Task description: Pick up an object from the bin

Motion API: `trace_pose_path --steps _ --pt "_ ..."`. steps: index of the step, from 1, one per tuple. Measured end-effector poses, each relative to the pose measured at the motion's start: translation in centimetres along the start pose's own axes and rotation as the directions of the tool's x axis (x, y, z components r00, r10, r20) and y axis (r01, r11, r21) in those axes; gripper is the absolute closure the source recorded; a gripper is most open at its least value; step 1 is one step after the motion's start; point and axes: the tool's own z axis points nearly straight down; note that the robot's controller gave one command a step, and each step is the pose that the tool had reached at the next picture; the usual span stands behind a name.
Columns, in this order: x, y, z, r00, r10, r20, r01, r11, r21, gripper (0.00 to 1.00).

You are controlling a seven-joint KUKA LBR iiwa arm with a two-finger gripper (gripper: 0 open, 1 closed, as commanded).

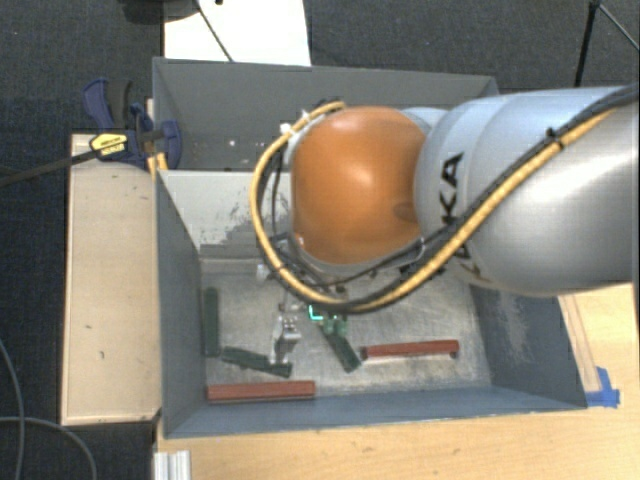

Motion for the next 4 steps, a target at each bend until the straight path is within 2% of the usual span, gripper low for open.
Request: trace_pose_path --steps 1,2,3,4 --pt "0.0 0.0 0.0 1.0 0.0 0.001 0.0 1.0 0.0 0.0" --pt "0.1 -1.0 3.9 0.999 -0.033 0.009 0.033 0.999 -0.003 0.0" --pt "0.3 -0.9 10.8 0.997 -0.072 0.005 0.072 0.997 -0.001 0.0" --pt "0.1 -2.3 16.6 0.985 -0.171 0.007 0.171 0.985 -0.001 1.0"
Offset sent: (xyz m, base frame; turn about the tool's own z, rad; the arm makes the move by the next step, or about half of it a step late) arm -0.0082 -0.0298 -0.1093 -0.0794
